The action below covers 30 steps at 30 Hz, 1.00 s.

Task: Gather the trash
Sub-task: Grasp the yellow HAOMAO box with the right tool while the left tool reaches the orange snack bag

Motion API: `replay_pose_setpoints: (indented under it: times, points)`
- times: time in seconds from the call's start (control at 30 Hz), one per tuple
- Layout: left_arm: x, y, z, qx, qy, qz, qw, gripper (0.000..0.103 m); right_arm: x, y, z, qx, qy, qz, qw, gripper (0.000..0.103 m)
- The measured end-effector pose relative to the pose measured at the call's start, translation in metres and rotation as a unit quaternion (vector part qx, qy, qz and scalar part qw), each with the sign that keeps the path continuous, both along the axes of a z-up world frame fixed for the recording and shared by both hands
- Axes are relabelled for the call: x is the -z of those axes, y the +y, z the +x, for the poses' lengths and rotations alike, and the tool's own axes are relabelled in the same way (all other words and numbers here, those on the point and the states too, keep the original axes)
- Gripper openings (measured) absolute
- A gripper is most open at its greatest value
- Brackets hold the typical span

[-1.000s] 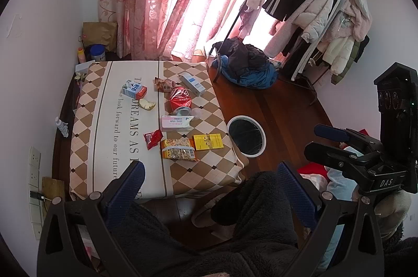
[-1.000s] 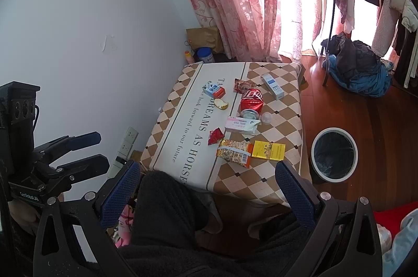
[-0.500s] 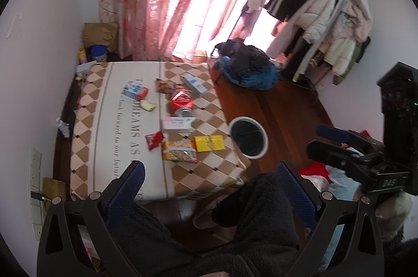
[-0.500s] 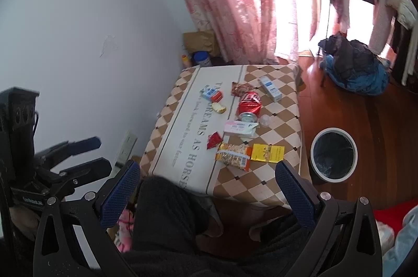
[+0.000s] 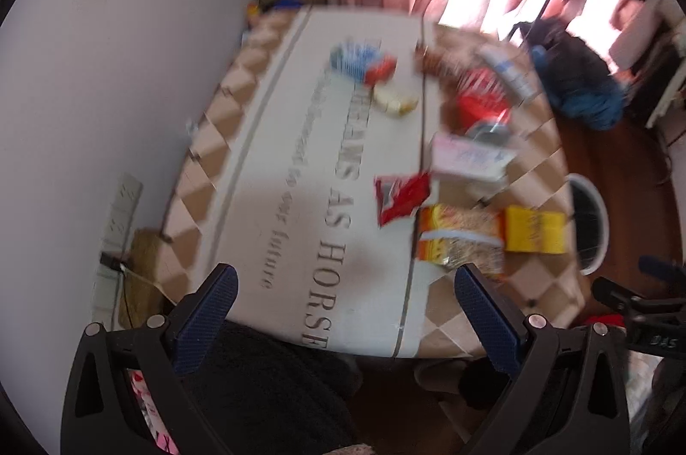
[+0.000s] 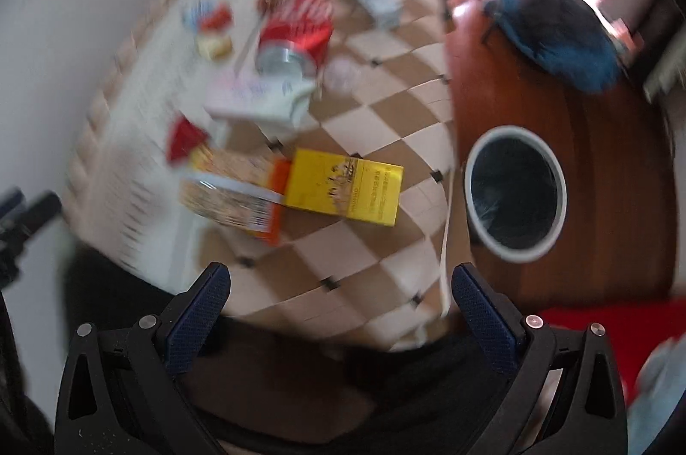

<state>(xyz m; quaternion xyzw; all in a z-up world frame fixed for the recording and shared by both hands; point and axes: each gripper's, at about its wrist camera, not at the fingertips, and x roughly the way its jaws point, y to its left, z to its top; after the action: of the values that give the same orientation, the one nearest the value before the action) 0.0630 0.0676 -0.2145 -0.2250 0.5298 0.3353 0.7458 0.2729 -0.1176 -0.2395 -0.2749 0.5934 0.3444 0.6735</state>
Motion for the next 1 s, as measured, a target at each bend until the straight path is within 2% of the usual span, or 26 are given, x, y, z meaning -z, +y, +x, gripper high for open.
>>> replay_pose_setpoints:
  times: [0.07,0.23,0.33,0.43,0.53,0.57,0.6,0.67,0.73,0.8,0.87,0.9,1.0]
  points:
    - [0.028,0.000,0.010,-0.010,0.014,-0.025,0.9995,0.103,0.033,0.020,0.011,-0.050,-0.006,-0.039,0.998,0.103]
    - [0.086,0.002,0.029,-0.032,0.041,-0.087,0.9949,0.103,0.080,0.055,0.022,-0.151,-0.032,-0.096,0.983,0.103]
    - [0.103,-0.001,0.036,-0.034,0.052,-0.098,0.9933,0.103,0.099,0.070,0.021,-0.221,-0.036,-0.106,0.969,0.103]
    - [0.109,-0.002,0.040,-0.027,0.057,-0.095,0.9935,0.103,0.118,0.075,0.024,-0.239,-0.003,-0.115,0.964,0.099]
    - [0.108,-0.002,0.045,-0.019,0.055,-0.095,0.9937,0.103,0.122,0.069,0.041,-0.198,0.041,-0.090,0.975,0.089]
    - [0.109,-0.002,0.047,-0.017,0.054,-0.095,0.9938,0.103,0.118,0.065,0.045,-0.182,0.034,-0.079,0.979,0.081]
    - [0.108,-0.002,0.049,-0.015,0.053,-0.095,0.9940,0.103,0.118,0.060,0.051,-0.154,0.039,-0.081,0.984,0.080]
    - [0.106,-0.002,0.053,-0.009,0.047,-0.100,0.9939,0.103,0.120,0.044,0.065,-0.071,0.059,-0.089,0.992,0.079]
    - [0.106,-0.001,0.059,-0.007,0.038,-0.110,0.9932,0.103,0.119,0.027,0.077,0.003,0.085,-0.073,0.994,0.079]
    - [0.109,0.000,0.065,-0.006,0.026,-0.121,0.9923,0.103,0.119,0.013,0.081,0.049,0.102,-0.056,0.992,0.080]
    - [0.112,0.000,0.072,-0.002,0.016,-0.132,0.9911,0.103,0.120,0.002,0.081,0.071,0.143,-0.026,0.987,0.084]
    - [0.115,-0.001,0.077,0.004,0.008,-0.138,0.9903,0.098,0.121,-0.002,0.080,0.074,0.145,-0.018,0.987,0.085]
    - [0.124,-0.005,0.089,0.018,0.008,-0.145,0.9892,0.071,0.126,-0.005,0.072,0.058,0.114,-0.025,0.991,0.085]
